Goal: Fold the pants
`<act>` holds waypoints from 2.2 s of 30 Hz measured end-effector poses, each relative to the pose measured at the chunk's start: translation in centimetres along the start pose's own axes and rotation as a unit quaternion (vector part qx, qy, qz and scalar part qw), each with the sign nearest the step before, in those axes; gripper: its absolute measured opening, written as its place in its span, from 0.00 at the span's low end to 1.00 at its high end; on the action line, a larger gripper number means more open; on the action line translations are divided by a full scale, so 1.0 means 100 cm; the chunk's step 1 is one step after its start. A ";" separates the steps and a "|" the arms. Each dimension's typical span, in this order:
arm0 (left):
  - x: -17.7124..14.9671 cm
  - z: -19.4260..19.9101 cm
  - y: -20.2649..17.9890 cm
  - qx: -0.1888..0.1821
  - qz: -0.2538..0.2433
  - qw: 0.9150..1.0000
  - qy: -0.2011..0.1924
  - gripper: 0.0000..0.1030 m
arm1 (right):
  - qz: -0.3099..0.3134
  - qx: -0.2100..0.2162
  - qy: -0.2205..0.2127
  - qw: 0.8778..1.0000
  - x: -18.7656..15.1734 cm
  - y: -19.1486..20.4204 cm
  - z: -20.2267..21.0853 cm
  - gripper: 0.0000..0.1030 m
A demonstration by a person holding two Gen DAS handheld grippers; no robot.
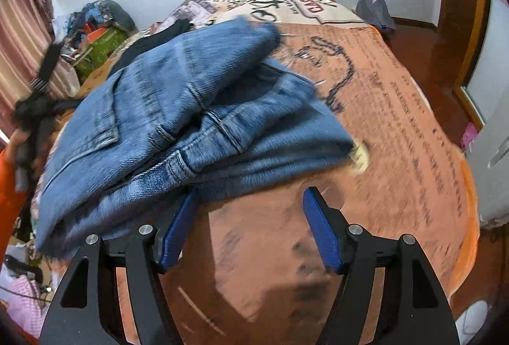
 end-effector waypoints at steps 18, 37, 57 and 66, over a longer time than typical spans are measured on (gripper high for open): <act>-0.089 0.054 -0.018 0.002 0.087 0.995 -0.040 0.65 | 0.063 -0.032 -0.019 0.997 0.098 -0.010 -0.035 0.64; 0.065 0.025 -0.065 0.045 -0.054 0.993 -0.099 0.76 | 0.121 -0.010 -0.024 0.992 0.126 0.048 -0.042 0.63; -0.006 0.092 -0.080 -0.015 -0.066 0.991 -0.114 0.86 | 0.117 0.055 -0.024 0.991 0.050 0.090 0.028 0.63; -0.031 0.060 -0.081 -0.064 -0.020 0.995 -0.067 0.92 | 0.057 0.079 0.009 0.995 0.037 0.082 0.011 0.68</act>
Point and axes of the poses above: each gripper's, at about its wrist camera, not at the fingertips, and z roughly against the way its jaws point, y to its left, x to its top, the point moved 10 cm from there along -z, roughly the way its jaws point, and after that the axes turned 8 degrees about y, right-handed, at the moved point
